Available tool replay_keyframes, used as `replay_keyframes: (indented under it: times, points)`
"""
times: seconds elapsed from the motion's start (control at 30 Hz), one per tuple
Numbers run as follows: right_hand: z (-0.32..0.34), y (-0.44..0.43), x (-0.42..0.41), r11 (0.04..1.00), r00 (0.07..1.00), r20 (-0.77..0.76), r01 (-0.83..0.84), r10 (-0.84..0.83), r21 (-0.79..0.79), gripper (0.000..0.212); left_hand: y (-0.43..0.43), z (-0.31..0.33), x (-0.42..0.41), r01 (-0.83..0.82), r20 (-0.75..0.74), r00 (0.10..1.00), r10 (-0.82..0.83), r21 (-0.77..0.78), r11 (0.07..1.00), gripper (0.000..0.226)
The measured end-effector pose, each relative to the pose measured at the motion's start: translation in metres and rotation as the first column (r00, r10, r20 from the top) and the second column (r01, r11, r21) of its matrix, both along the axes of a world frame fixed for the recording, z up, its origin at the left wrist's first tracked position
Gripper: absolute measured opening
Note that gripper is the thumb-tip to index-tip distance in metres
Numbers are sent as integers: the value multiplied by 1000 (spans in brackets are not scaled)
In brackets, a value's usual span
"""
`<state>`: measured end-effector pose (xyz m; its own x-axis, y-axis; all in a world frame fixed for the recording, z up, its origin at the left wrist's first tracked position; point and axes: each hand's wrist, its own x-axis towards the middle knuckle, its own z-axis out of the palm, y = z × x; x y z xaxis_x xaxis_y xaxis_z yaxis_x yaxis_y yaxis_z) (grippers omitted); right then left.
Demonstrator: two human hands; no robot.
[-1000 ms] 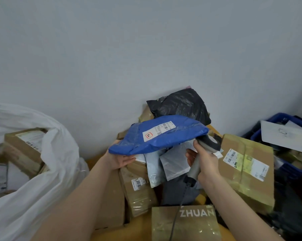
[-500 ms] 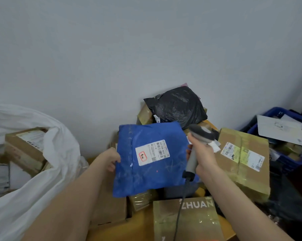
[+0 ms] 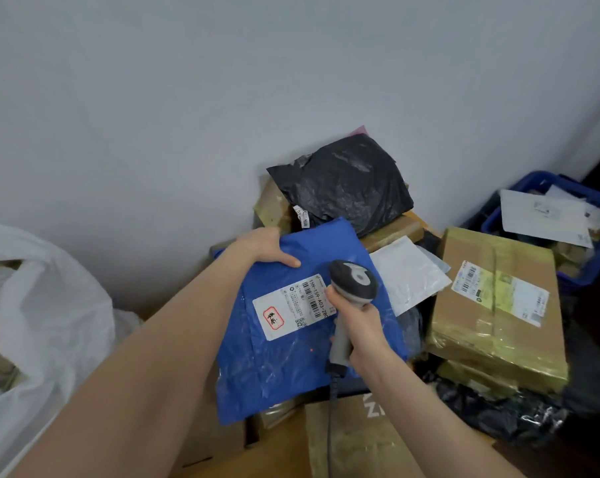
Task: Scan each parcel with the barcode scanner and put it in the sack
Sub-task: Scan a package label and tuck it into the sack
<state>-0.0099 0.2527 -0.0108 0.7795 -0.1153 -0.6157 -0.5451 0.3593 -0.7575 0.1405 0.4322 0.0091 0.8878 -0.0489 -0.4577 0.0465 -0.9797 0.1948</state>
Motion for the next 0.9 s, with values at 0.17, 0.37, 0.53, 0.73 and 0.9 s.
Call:
replay_keyframes:
  times: [0.17, 0.37, 0.53, 0.73, 0.9]
  points:
    - [2, -2, -5, 1000, 1000, -4, -21, 21, 22, 25, 2, 20, -8, -25, -15, 1000, 25, -52, 998, 47]
    - [39, -6, -28, 976, 986, 106, -148, 132, 161, 27, 39, 93, -53, -272, 28, 955, 294, -308, 912, 36]
    - [74, -2, -59, 963, 949, 210, -255, 233, 83, 22, 71, 137, -109, -501, 19, 737, 675, -655, 565, 27]
    - [106, -2, -81, 922, 854, 370, -388, 366, -17, 23, 73, 128, -169, -492, -129, 515, 847, -854, 169, 33]
    - [119, -6, -89, 891, 814, 388, -452, 431, -42, 19, 68, 121, -192, -430, -133, 442, 887, -899, 79, 34]
